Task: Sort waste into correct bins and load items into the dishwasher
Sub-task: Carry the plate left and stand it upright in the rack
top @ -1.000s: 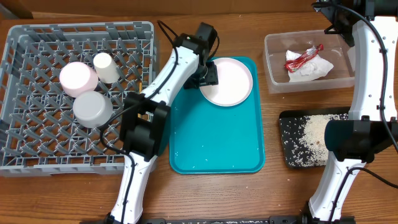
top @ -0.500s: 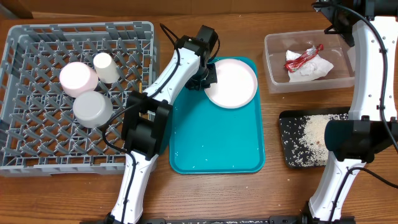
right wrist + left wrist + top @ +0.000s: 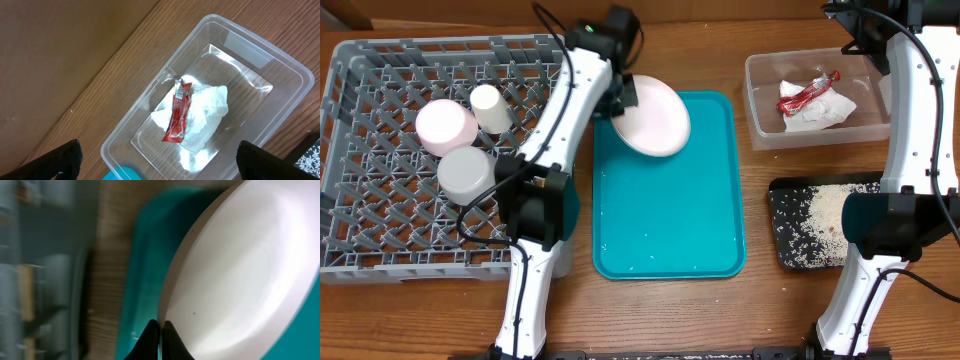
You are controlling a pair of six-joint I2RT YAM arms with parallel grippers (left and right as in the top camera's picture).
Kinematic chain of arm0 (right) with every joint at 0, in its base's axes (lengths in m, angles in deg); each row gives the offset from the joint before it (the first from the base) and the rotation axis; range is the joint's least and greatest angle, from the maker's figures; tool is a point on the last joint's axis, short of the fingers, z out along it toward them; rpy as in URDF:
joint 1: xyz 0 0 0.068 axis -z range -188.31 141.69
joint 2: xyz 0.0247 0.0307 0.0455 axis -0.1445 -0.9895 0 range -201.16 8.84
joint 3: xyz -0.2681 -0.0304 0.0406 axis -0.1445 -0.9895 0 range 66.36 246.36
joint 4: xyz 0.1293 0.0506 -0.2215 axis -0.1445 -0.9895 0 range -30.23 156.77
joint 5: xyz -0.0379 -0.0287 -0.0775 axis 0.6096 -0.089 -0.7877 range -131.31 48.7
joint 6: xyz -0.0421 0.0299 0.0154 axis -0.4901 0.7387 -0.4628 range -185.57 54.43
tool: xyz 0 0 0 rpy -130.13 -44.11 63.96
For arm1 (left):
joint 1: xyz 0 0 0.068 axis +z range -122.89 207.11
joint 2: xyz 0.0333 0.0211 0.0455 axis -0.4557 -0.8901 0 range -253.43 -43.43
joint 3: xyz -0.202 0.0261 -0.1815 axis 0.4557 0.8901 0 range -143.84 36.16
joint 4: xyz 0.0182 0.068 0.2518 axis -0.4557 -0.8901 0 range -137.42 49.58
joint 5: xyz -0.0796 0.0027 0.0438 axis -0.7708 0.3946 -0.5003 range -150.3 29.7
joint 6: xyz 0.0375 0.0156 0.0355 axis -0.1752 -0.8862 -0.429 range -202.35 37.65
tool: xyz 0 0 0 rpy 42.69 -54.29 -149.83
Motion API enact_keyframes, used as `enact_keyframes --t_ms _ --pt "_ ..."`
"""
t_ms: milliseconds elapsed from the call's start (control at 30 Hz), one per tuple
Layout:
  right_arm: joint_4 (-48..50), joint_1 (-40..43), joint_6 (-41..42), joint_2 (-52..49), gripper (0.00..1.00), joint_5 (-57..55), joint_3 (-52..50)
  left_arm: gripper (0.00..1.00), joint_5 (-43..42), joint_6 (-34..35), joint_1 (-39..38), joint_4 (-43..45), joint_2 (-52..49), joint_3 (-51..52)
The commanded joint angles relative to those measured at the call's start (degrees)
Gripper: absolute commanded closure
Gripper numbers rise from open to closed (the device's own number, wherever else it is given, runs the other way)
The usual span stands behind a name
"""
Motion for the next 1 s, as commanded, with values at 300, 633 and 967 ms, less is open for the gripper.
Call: enact_keyframes --t_ms 300,633,967 --pt "0.11 -0.09 -0.20 1.07 0.00 -0.37 1.75 0.96 25.62 -6.91 4.31 -11.98 1.73 -24.55" --pt "0.11 -0.09 -0.20 1.07 0.00 -0.37 1.75 0.96 44.89 -11.08 7.48 -11.98 2.01 -24.96" --pt "0.11 -0.09 -0.20 1.07 0.00 -0.37 1.75 0.96 39.45 -11.63 11.37 -11.96 1.99 -24.90"
